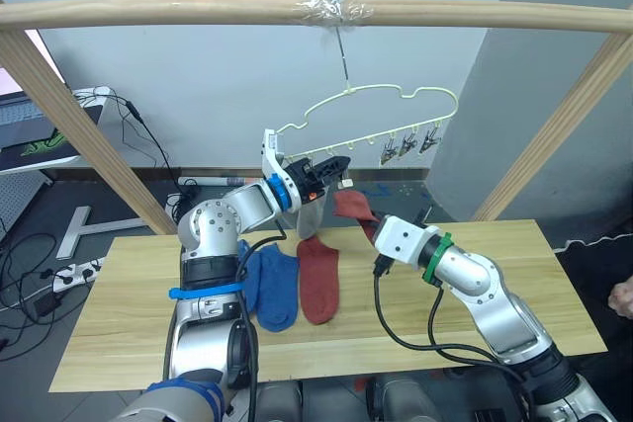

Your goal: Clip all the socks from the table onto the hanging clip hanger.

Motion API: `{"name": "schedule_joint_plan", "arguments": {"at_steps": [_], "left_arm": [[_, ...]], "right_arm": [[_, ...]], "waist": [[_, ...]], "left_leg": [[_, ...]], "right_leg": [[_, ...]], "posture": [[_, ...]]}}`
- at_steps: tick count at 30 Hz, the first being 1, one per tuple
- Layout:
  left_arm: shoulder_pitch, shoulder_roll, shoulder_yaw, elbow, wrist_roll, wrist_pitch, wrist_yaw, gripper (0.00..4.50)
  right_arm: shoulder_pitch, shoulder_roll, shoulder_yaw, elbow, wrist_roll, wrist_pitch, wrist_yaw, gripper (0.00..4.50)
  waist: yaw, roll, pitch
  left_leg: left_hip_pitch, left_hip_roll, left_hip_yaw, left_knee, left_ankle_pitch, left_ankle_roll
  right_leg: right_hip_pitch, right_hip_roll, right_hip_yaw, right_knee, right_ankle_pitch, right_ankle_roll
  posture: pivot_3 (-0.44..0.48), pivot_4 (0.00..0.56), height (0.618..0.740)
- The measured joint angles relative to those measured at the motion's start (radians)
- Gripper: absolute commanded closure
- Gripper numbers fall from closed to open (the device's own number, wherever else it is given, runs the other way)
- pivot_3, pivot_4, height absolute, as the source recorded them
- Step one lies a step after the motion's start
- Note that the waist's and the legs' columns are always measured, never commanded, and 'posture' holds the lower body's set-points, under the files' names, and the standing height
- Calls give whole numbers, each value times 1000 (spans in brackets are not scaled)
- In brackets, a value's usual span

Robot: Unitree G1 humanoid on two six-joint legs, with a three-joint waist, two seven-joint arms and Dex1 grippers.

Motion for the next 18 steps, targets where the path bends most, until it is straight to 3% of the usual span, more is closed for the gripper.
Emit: {"name": "schedule_joint_plan", "arguments": {"at_steps": [18], "left_arm": [[2, 5, -2, -1, -12, 2, -1, 4312]], "right_arm": [[5, -12, -9, -59, -3, 4, 13, 4492]], "waist": [[4, 0, 0]], "left_leg": [[-1, 0, 0, -1, 0, 0]], "right_leg": [[0, 0, 0, -1, 0, 0]], "posture": [[70, 128, 740]]}}
